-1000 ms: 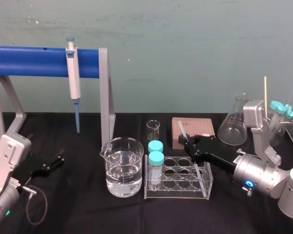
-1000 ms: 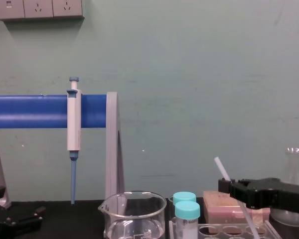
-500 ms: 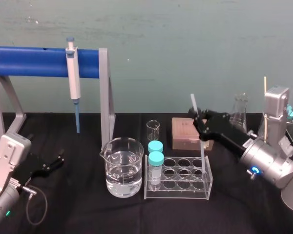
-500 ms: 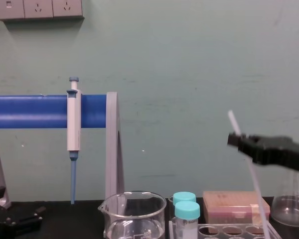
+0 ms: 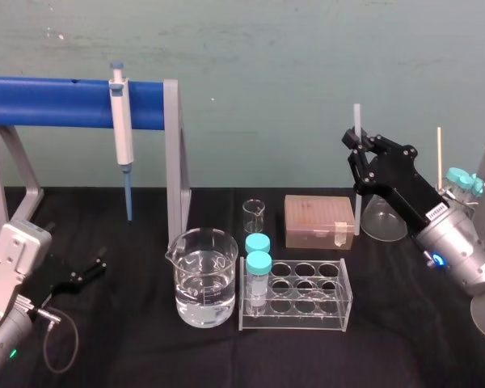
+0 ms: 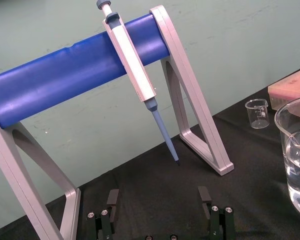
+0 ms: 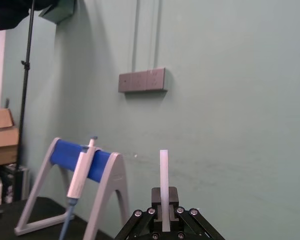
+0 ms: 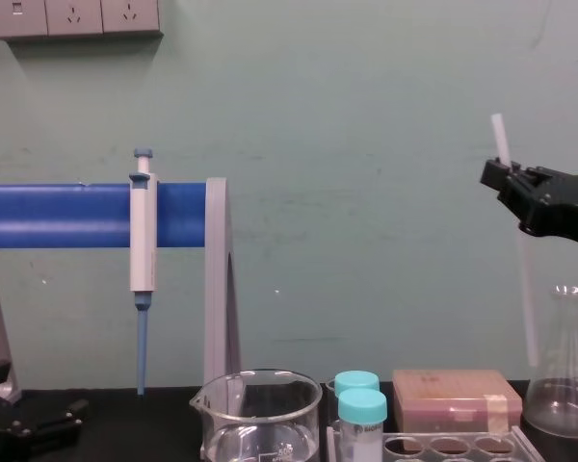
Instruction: Pick up the stirring rod with one hand, then place it down.
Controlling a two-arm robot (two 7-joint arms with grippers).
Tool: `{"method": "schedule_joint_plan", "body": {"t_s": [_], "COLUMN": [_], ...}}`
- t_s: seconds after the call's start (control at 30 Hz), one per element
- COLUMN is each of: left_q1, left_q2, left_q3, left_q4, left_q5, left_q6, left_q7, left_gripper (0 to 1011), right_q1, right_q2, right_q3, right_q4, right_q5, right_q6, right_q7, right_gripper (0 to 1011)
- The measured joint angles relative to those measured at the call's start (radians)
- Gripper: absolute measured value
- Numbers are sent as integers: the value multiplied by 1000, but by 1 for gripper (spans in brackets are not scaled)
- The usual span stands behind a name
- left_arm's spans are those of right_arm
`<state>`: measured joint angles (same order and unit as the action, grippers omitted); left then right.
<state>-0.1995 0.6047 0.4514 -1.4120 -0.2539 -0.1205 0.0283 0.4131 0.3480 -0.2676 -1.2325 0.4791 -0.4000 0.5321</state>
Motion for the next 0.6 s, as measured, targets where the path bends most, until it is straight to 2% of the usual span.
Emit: {"method": "schedule_joint_plan", "body": {"t_s": [0.03,0.17,0.23,0.4,0.6], "left_q1": [0,0,0,0,0], "left_q2": [0,0,0,0,0], "left_q3": [0,0,0,0,0], "left_q4": [0,0,0,0,0], "left_q5": [0,0,0,0,0], "left_q6": [0,0,0,0,0], "left_q7": [0,0,0,0,0], "left_gripper": [1000,1000,1000,1000,1000], "right_q1": [-7,-19,-30,-46,-67], "right_q2": [-6,-16,-23,-27,-31], "right_q3": [6,15,23,38,54], "right_q4": [8,26,46,64,65], "right_q5": [-16,-43,-59,-71,-89], "right_q6": [-31,-86,-129,-160,-162], "right_q7": [-8,-18,-18,-17,-23], "right_gripper": [72,72,72,72,72]}}
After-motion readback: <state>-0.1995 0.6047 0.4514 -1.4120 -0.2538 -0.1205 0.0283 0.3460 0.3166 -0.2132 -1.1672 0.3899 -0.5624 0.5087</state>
